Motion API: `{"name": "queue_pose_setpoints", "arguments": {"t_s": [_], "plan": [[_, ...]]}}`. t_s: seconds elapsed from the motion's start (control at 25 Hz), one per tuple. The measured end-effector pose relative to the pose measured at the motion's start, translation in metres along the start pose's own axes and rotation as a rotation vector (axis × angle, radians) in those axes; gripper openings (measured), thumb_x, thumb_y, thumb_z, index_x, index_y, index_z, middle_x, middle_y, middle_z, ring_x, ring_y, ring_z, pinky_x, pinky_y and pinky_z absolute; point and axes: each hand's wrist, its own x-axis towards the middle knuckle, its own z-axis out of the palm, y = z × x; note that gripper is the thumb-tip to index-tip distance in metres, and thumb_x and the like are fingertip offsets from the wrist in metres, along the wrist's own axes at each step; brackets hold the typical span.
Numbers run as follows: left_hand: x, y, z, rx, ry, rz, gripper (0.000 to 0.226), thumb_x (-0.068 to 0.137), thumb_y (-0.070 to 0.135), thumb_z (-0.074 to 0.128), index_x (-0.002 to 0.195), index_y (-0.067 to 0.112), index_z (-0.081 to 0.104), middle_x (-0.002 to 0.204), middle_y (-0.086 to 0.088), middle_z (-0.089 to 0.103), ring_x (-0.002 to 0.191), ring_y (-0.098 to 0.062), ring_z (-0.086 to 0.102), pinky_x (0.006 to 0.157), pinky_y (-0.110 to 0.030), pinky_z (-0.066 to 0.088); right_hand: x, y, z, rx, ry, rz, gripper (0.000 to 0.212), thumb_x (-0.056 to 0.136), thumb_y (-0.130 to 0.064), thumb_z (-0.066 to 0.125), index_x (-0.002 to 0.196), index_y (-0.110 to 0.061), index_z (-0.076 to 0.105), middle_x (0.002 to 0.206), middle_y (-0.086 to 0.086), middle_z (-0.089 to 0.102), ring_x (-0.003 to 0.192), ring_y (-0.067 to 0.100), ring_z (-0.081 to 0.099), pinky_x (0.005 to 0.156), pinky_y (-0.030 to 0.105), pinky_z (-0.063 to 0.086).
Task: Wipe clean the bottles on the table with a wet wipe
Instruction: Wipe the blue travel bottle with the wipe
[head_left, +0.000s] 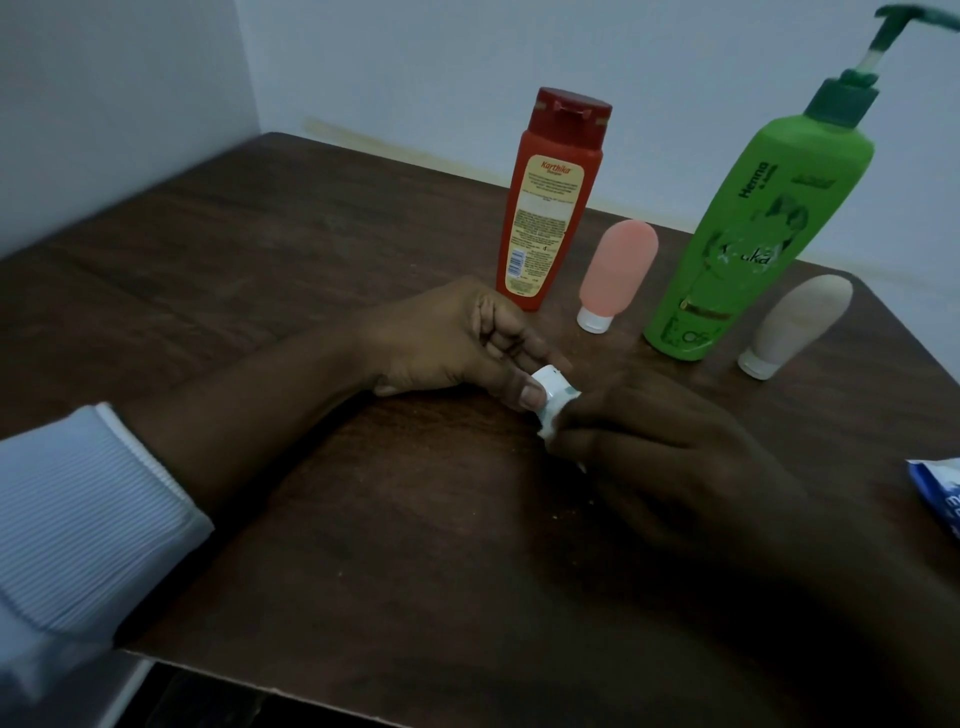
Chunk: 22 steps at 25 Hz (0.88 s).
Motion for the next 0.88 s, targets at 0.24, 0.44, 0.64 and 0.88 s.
{"name": "queue_pose_setpoints", "arguments": {"t_s": [0.24, 0.44, 0.64, 0.88], "plan": [[-0.001, 0.001, -0.002, 0.022, -0.009, -0.018, 0.04, 0.084, -0.009, 0.074, 0.123, -0.002, 0.07, 0.115, -0.012, 0.078, 0.11, -0.025, 0.075, 0.095, -0.036, 0.061, -0.002, 0.004, 0.004, 0.026, 0.07, 0.144, 0.026, 0.092, -0.01, 0.063, 0.116, -0.009, 0.071, 0.12, 0.01, 0.067, 0.108, 0.022, 0.063, 0.09, 0.037, 0.051], [0.001, 0.001, -0.002, 0.024, 0.005, -0.016, 0.04, 0.084, -0.007, 0.075, 0.124, -0.003, 0.069, 0.116, -0.015, 0.077, 0.112, -0.03, 0.074, 0.1, -0.045, 0.059, 0.001, 0.007, -0.002, 0.008, 0.061, 0.096, 0.025, 0.095, -0.013, 0.059, 0.116, -0.008, 0.072, 0.12, 0.009, 0.067, 0.107, 0.023, 0.063, 0.09, 0.038, 0.051], [0.001, 0.0, -0.001, 0.015, -0.008, -0.011, 0.04, 0.082, -0.008, 0.075, 0.121, 0.001, 0.071, 0.116, -0.013, 0.078, 0.111, -0.027, 0.074, 0.096, -0.036, 0.061, 0.001, -0.009, 0.002, -0.031, 0.004, -0.012, 0.022, 0.096, -0.014, 0.062, 0.113, -0.006, 0.074, 0.118, 0.012, 0.069, 0.105, 0.028, 0.066, 0.09, 0.042, 0.053], [0.001, 0.002, -0.001, 0.015, 0.001, -0.004, 0.039, 0.079, -0.009, 0.076, 0.117, -0.001, 0.072, 0.111, -0.011, 0.079, 0.106, -0.024, 0.076, 0.086, -0.028, 0.062, 0.002, 0.01, 0.0, 0.003, 0.068, 0.213, 0.03, 0.093, -0.014, 0.053, 0.117, -0.009, 0.071, 0.121, 0.01, 0.066, 0.108, 0.022, 0.061, 0.09, 0.04, 0.05]]}}
